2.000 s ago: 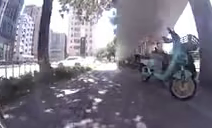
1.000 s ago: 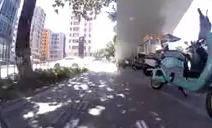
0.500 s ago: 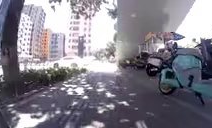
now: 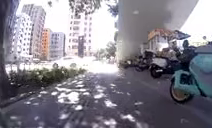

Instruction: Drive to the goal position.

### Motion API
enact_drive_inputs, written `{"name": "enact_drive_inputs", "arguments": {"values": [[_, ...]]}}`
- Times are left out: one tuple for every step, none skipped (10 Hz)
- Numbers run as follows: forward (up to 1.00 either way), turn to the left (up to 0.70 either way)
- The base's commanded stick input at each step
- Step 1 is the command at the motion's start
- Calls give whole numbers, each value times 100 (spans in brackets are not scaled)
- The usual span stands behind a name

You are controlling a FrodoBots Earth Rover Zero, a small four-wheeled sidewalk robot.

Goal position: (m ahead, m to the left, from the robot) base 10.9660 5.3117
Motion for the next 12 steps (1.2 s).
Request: {"name": "enact_drive_inputs", "arguments": {"values": [[70, 0], [70, 0], [70, 0], [70, 0], [70, 0], [70, 0], [70, 0], [70, 0], [70, 0], [70, 0], [70, 0], [70, 0]]}}
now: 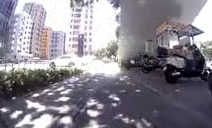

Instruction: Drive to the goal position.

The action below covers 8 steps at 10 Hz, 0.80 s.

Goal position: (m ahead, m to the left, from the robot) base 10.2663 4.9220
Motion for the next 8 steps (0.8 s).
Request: {"name": "enact_drive_inputs", "arguments": {"values": [[70, 0], [70, 0], [70, 0], [70, 0], [70, 0], [70, 0], [70, 0], [70, 0]]}}
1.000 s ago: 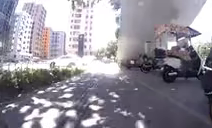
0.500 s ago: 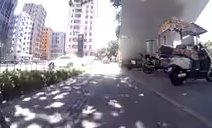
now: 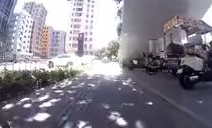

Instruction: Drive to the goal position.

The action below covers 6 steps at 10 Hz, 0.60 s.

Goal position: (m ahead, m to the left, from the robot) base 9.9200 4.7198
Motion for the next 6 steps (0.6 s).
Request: {"name": "enact_drive_inputs", "arguments": {"values": [[70, 0], [70, 0], [70, 0], [70, 0], [70, 0], [70, 0]]}}
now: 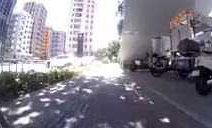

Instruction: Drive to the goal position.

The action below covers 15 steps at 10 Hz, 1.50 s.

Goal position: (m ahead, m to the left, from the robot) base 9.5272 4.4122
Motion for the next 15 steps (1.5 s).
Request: {"name": "enact_drive_inputs", "arguments": {"values": [[70, 0], [70, 0], [70, 0], [70, 0], [70, 0], [70, 0], [70, 0], [70, 0], [70, 0], [70, 0], [70, 0], [70, 0], [70, 0], [70, 0], [70, 0]]}}
